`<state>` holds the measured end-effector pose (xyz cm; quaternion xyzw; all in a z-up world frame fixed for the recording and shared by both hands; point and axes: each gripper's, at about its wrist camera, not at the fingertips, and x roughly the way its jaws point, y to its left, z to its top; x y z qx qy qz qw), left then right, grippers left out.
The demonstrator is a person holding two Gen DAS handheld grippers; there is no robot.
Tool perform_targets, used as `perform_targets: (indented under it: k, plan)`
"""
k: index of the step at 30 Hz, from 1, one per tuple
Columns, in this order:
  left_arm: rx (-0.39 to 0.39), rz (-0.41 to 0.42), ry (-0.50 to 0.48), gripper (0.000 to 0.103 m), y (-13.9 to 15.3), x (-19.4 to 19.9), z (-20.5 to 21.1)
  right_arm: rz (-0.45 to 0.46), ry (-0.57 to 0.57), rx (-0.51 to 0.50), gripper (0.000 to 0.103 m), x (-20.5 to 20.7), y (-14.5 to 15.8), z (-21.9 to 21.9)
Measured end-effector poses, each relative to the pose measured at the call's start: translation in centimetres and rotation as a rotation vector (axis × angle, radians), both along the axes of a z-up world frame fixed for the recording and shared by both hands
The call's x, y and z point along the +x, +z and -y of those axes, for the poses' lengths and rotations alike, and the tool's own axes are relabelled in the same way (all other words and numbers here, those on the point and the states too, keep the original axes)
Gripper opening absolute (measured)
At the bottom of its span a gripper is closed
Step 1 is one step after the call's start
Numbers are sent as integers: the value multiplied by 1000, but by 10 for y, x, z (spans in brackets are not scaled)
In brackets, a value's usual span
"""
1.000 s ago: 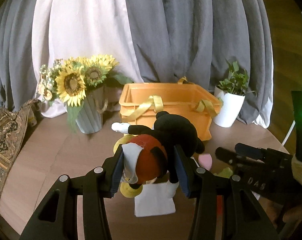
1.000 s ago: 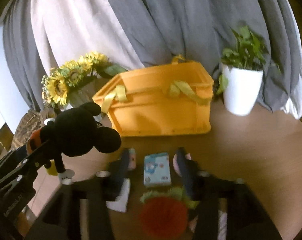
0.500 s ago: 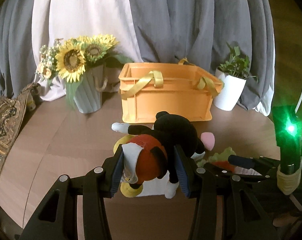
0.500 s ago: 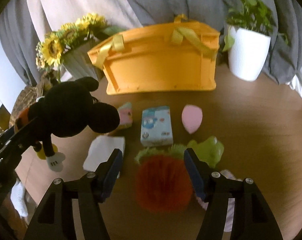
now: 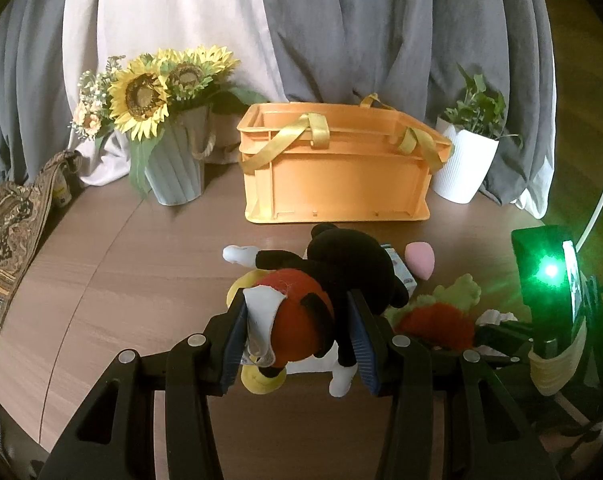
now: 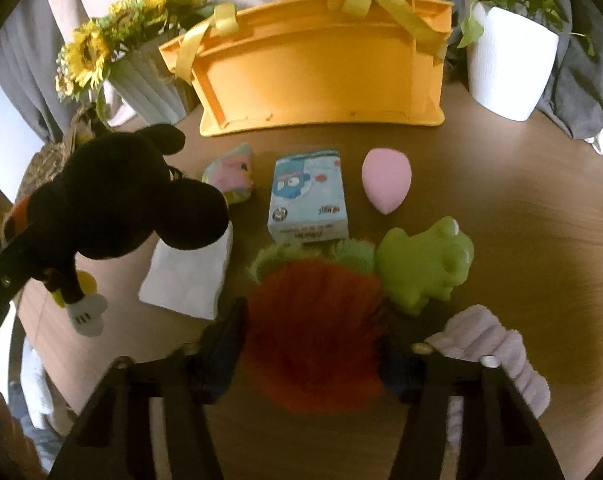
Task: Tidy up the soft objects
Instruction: 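Lift the Mickey plush with the left tool while the right tool lifts the red pompom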
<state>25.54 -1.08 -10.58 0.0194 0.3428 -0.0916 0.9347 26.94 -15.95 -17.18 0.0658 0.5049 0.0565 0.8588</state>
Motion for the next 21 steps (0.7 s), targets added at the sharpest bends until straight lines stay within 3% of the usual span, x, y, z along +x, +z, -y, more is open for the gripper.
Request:
perform_targets:
  k: [7, 21]
  plan:
    - [-6, 5, 1, 47, 3, 3, 1, 20, 13, -2, 35, -2, 4, 0]
    - [-37, 101, 8, 47, 35, 2, -1, 192, -13, -3, 35, -7, 64, 8]
